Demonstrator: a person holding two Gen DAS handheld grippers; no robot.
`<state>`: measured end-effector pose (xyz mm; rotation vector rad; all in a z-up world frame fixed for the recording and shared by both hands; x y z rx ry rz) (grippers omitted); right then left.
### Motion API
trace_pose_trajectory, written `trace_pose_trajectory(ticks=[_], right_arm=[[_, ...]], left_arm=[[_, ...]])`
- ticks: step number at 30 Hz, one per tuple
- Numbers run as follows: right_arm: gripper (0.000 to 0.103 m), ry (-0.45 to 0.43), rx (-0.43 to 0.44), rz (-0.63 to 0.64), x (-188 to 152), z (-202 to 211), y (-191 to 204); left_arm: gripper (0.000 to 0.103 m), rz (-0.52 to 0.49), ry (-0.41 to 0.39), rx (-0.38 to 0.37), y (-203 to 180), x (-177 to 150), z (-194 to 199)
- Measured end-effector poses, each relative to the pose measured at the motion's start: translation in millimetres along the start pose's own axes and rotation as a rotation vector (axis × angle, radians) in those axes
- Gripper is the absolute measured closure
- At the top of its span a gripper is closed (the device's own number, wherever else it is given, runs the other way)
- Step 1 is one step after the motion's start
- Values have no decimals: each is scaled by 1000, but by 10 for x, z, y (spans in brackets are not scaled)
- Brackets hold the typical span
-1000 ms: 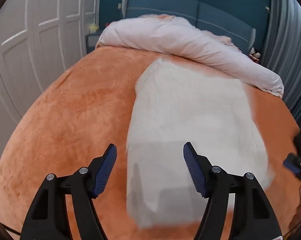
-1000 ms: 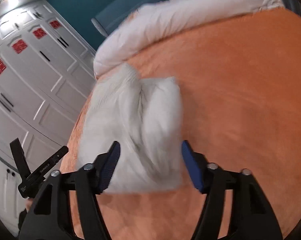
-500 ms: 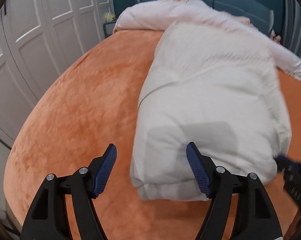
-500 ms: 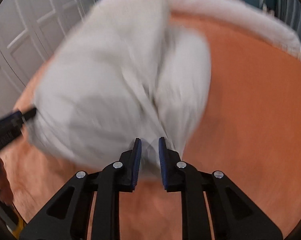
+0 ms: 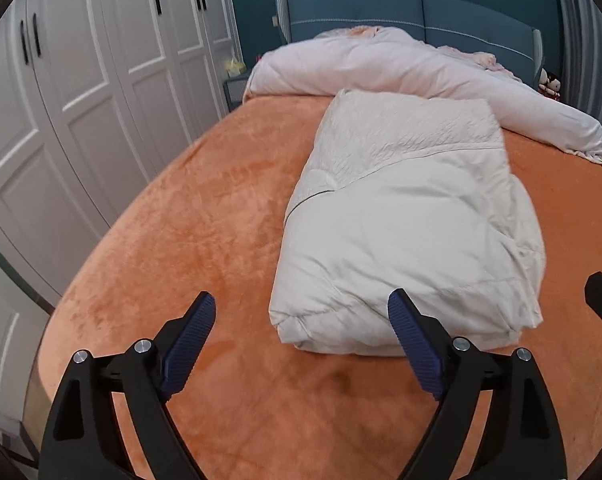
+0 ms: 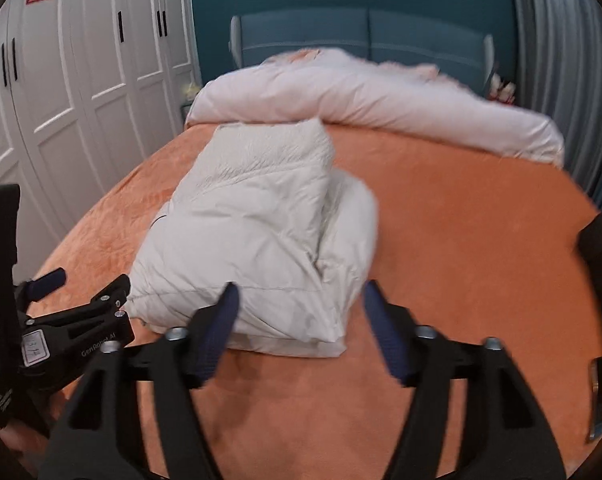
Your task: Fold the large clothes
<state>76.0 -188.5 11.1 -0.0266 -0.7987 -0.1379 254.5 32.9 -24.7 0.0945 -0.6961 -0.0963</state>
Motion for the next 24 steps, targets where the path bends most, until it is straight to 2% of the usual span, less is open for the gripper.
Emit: trace_pose_trajectory(ticks=[3, 5, 11, 24], right_arm=[[24, 4, -57, 9, -132, 53, 22], [24, 22, -77, 4, -175, -43, 118], [23, 75, -81, -42, -451, 7, 206], [22, 108, -74, -16, -663, 30, 406]], left_arm=[[17, 12, -1, -4, 2, -87, 100], [17, 25, 4, -4, 14, -162, 131], [17, 42, 33, -15, 10, -429, 208], [17, 48, 48, 4, 116, -606, 168]])
Point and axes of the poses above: each gripper's, at about its wrist camera, not at the fingertips, and z roughly against the way its jaws point, y to its left, x to its top, the point moved 8 cm from there along -z, roughly the way its jaws point, and after that the axes turned 5 degrees about y, right-handed, at the moved point
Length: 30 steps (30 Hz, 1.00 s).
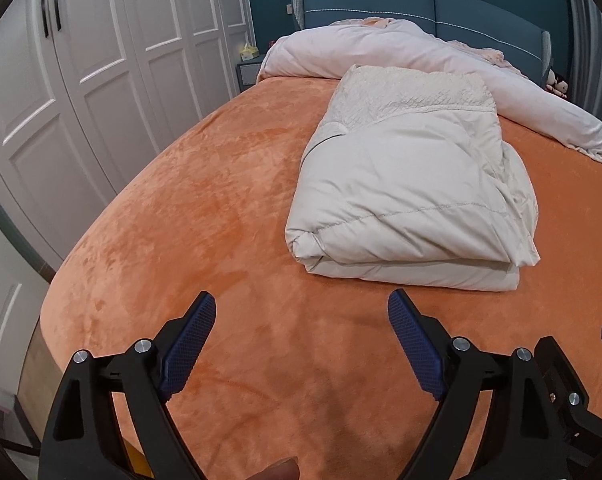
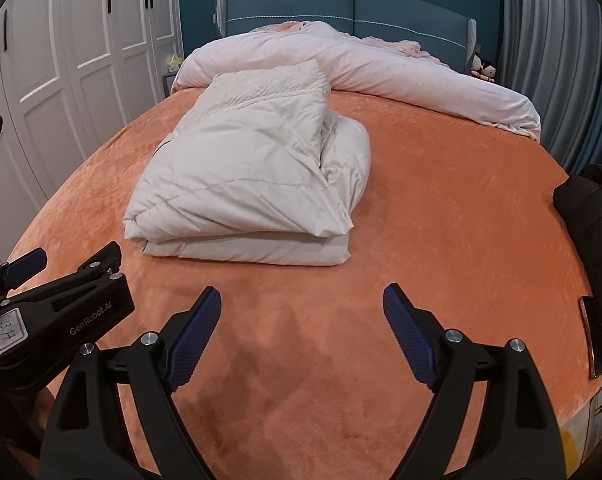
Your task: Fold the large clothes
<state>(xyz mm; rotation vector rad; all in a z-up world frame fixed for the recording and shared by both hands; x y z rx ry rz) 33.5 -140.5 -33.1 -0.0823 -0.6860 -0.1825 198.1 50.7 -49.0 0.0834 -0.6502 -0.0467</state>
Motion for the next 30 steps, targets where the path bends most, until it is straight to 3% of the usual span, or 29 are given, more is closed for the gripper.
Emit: trace_pose_trajectory(ticks=[30], right_arm=[[22, 52, -6, -21, -100, -180, 42]], left_arm=[[19, -1, 46, 10, 26, -85, -194]])
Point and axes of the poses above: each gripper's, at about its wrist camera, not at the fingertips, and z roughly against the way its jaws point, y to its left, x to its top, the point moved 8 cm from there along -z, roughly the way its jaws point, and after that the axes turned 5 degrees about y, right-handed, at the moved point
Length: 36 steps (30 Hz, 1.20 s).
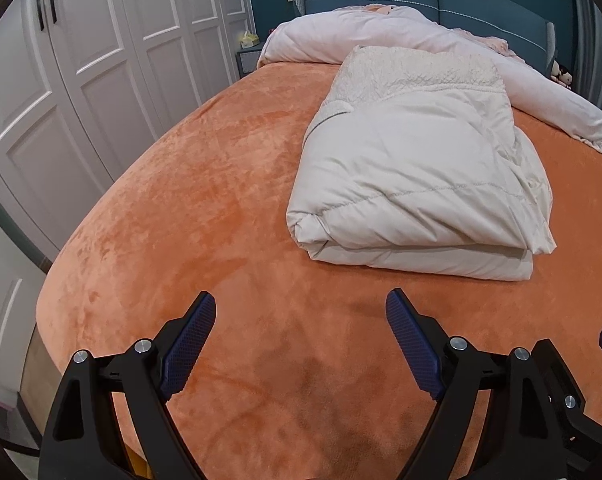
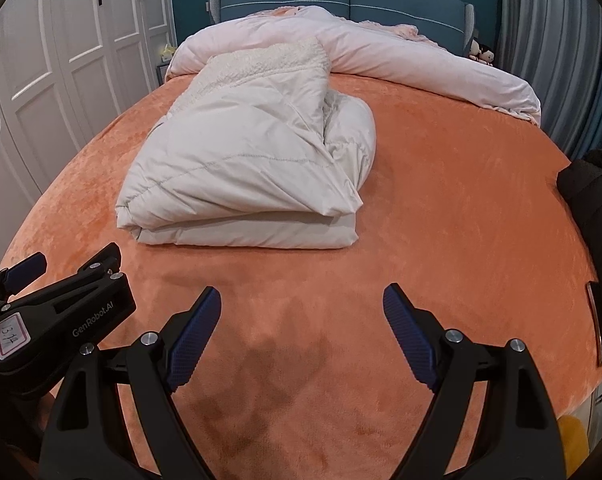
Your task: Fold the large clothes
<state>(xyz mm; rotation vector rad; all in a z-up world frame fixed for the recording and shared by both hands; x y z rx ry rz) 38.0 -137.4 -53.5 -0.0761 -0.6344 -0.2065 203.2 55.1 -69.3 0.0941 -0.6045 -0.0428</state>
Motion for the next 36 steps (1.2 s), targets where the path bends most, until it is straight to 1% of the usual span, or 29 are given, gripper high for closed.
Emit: trace_pose_trajectory(ticks=[15, 36], right_arm=[[22, 19, -4, -18, -58, -97, -28], [22, 21, -6, -21, -72, -93, -43]], left_arm=[[20, -12, 11, 7, -49, -40, -76], [21, -13, 11, 11, -54, -51, -84]])
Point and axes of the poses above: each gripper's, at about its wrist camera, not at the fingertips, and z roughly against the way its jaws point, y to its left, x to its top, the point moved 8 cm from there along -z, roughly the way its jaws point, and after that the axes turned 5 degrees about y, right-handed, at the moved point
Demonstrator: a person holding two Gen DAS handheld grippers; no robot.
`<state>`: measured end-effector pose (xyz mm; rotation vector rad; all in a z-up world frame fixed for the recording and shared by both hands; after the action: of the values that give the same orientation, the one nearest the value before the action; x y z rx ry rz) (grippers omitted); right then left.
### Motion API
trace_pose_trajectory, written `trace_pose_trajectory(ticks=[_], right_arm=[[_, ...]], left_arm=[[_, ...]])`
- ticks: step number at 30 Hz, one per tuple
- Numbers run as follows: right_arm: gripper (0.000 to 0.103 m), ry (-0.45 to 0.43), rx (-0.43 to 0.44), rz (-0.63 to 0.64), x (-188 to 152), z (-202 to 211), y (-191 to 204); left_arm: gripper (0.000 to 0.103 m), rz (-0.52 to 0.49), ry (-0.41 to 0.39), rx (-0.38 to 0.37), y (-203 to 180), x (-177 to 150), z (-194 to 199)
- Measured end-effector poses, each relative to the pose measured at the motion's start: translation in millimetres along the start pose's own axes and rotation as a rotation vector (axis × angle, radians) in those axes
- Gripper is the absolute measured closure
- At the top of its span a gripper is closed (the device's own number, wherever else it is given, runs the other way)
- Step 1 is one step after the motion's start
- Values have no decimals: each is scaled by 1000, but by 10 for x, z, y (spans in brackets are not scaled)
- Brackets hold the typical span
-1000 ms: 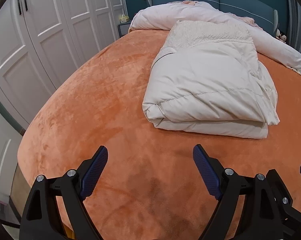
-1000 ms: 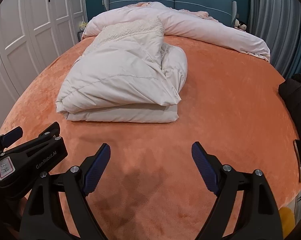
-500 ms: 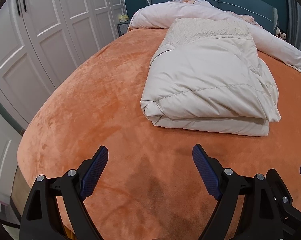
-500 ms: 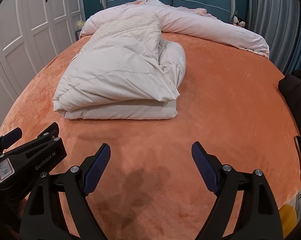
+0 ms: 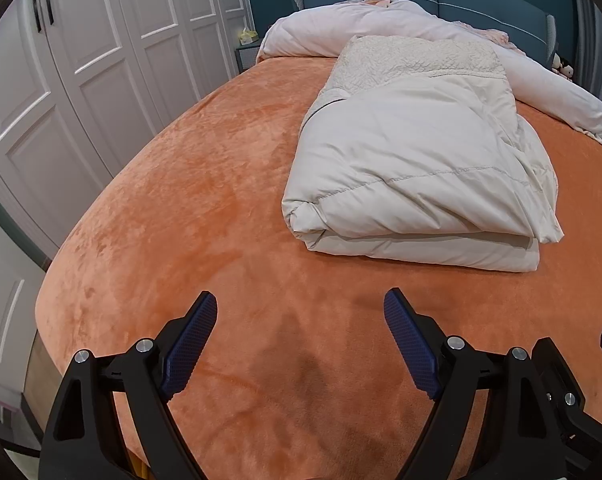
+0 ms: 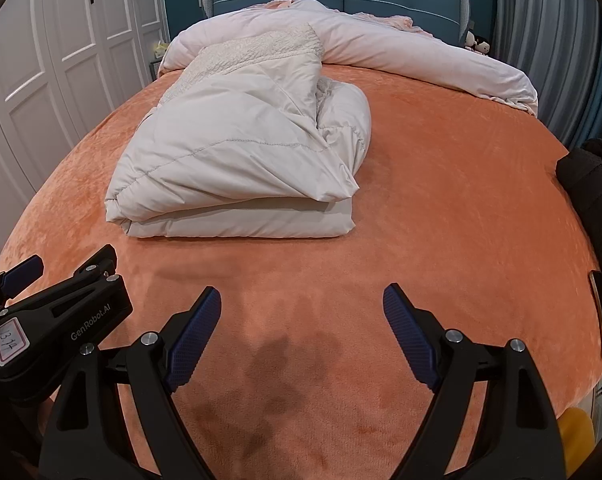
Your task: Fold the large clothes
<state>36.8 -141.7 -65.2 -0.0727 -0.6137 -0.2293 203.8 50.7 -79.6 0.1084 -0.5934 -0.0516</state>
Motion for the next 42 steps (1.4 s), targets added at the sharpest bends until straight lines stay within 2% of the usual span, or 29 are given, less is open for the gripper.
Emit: trace_pose_trajectory(ticks=[42], right_arm=[[22, -8, -10, -2, 20, 16, 55]], left_arm=[[22, 6, -10, 5, 20, 17, 30]])
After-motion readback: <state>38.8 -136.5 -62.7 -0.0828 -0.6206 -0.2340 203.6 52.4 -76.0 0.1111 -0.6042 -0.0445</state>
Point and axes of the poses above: each gripper's, at about its wrist camera, not at the fingertips, and z roughly against the way its jaws point, y to its left, x to its top, the point moved 8 cm from there along -z, roughly the way its jaws point, and after that the axes turned 5 degrees about y, right-handed, at the moved point
